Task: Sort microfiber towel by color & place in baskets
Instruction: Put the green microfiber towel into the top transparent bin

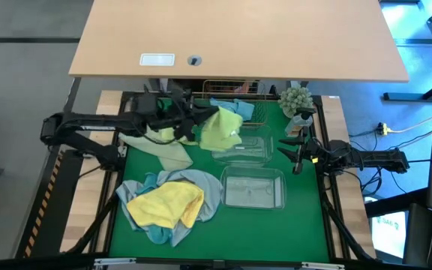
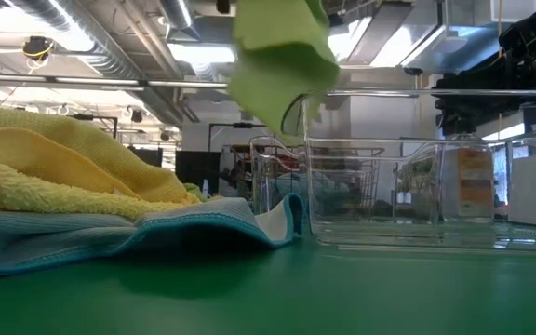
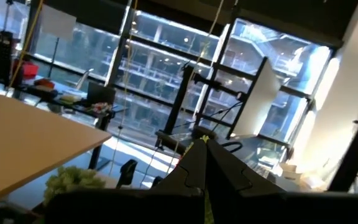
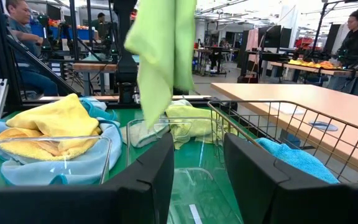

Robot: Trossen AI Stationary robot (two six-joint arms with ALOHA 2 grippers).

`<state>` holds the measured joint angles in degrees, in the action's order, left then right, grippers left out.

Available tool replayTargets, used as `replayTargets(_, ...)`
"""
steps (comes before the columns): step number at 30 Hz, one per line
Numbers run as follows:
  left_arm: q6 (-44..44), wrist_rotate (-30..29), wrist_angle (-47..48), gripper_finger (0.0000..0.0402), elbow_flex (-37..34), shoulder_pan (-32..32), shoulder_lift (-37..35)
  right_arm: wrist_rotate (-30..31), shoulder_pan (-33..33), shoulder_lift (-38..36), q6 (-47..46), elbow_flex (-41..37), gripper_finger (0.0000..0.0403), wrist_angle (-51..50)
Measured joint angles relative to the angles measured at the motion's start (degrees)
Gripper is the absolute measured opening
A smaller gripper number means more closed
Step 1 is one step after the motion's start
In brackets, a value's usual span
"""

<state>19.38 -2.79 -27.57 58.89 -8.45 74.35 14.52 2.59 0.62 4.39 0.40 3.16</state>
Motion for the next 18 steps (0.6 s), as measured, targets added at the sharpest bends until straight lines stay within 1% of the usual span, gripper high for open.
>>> replayTargets(13, -0.04, -5.30, -1.70, 0.0000, 0.00, -0.68, 15.15, 0.00, 0.00, 0.00, -0.01, 0.00, 0.0143, 0.00)
replayTargets(18, -0.04, -5.70, -1.79, 0.0000, 0.00, -0.68, 22.05, 0.00, 0.00, 0.00, 0.01, 0.00, 0.0143, 0.00)
